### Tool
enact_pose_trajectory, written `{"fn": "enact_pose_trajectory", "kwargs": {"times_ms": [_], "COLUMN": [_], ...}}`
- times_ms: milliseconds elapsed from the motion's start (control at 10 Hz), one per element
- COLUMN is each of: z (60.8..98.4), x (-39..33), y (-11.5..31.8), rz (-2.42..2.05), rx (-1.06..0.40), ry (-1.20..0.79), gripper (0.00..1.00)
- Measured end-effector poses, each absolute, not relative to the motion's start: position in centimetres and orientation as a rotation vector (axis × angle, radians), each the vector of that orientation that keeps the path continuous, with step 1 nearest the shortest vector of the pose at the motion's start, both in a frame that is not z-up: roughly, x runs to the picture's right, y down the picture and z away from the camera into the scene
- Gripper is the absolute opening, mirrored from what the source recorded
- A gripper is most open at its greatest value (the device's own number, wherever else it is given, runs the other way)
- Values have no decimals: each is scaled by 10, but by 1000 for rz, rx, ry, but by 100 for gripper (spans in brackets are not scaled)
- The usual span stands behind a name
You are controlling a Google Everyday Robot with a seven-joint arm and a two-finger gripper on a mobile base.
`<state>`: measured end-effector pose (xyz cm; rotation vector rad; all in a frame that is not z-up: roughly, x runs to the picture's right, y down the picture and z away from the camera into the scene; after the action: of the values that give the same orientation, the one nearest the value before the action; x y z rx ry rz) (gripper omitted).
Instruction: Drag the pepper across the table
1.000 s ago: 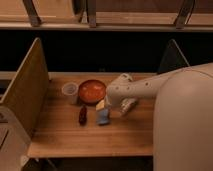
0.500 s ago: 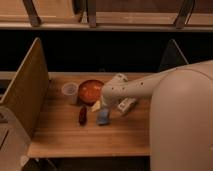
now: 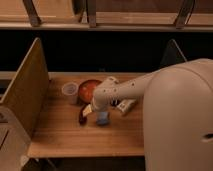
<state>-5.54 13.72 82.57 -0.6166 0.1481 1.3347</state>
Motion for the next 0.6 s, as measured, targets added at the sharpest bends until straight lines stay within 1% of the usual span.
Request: {"fn": "enact_pose_trajectory", "kwargs": {"times_ms": [500, 600], "z": [829, 833], "x": [-57, -79], "y": [137, 138], "rz": [1311, 1252], "rx": [-611, -623], "ry": [163, 172], "gripper": [80, 80]}}
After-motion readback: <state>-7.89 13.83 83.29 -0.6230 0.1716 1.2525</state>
